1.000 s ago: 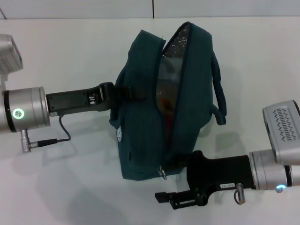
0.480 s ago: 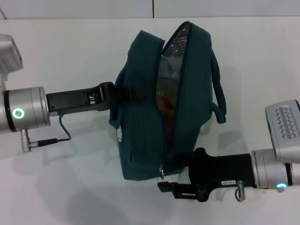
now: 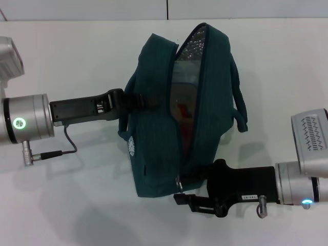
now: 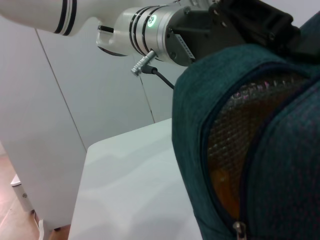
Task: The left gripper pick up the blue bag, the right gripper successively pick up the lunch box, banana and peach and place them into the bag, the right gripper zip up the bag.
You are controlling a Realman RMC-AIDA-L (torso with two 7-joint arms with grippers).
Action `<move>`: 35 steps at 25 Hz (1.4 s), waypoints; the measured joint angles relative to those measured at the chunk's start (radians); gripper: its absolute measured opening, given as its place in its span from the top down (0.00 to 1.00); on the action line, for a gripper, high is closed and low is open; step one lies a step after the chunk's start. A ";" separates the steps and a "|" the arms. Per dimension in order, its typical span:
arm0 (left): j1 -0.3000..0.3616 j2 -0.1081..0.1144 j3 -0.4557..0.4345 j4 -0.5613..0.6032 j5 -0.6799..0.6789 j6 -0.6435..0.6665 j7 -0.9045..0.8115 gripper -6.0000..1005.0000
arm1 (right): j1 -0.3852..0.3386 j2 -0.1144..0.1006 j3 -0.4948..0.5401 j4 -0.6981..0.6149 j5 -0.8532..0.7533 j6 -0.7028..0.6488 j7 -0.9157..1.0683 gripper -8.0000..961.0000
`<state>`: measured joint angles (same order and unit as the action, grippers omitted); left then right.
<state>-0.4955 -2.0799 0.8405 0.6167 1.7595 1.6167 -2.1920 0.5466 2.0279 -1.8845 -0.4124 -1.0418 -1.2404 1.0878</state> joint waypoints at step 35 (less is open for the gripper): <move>0.005 -0.002 0.000 0.000 0.000 0.000 0.000 0.96 | -0.023 -0.005 -0.008 -0.030 0.002 -0.006 -0.008 0.58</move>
<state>-0.4909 -2.0816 0.8401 0.6167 1.7594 1.6168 -2.1920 0.5237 2.0232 -1.8924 -0.4421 -1.0400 -1.2467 1.0798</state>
